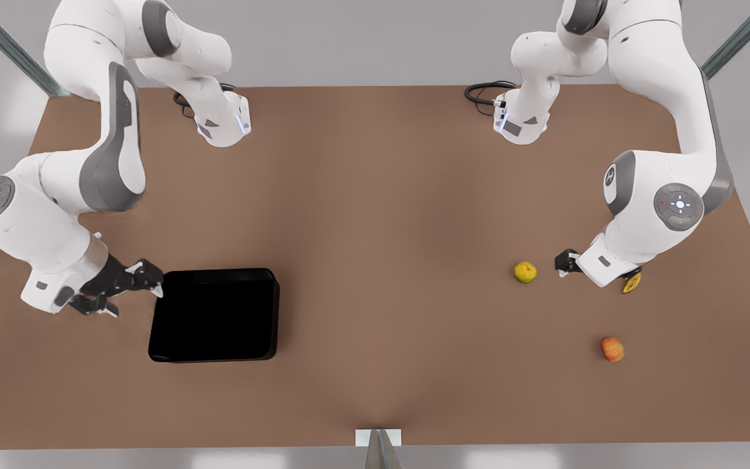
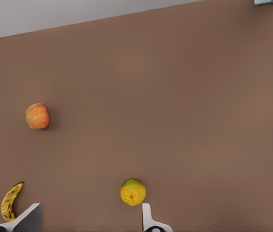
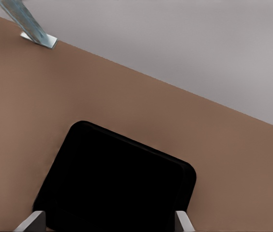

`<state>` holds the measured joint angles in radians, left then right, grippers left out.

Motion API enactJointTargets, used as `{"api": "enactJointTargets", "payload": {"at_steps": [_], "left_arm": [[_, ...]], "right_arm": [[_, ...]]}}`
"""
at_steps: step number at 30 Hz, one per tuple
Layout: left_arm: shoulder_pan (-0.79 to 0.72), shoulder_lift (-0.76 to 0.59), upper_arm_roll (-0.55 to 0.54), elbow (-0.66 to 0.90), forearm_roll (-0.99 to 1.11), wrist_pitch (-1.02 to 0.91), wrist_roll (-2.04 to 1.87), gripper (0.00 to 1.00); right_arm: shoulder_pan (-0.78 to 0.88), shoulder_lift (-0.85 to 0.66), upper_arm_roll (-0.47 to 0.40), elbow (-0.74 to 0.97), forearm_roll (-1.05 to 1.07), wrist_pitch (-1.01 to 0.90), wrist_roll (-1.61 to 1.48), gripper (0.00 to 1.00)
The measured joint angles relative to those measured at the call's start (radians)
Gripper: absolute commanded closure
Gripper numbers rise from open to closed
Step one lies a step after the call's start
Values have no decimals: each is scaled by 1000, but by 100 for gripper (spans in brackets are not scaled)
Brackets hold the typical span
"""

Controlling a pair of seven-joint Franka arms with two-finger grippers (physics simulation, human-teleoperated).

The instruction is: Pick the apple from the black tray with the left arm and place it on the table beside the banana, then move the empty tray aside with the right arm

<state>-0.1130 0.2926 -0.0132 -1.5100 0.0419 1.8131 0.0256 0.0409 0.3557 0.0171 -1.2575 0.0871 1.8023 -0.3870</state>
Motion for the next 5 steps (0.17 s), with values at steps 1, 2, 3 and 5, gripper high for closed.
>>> {"api": "enactJointTargets", "payload": {"at_steps": [1,2,3,5], "left_arm": [[0,0,0,0,0,-1,-2,0],[-1,0,0,0,0,-3,-4,0],[-1,0,0,0,-1,-3,-7,0],[-1,-1,0,0,-1,-5,-10,0]], "right_arm": [[-44,-13,51,-2,-41,-29,6,0],[-65,-17,77,-4,-72,-54,13,0],[-74,-13,91,-4,-96,-75,19,0],[-80,-3,102,-5,-127,-108,33,0]]}}
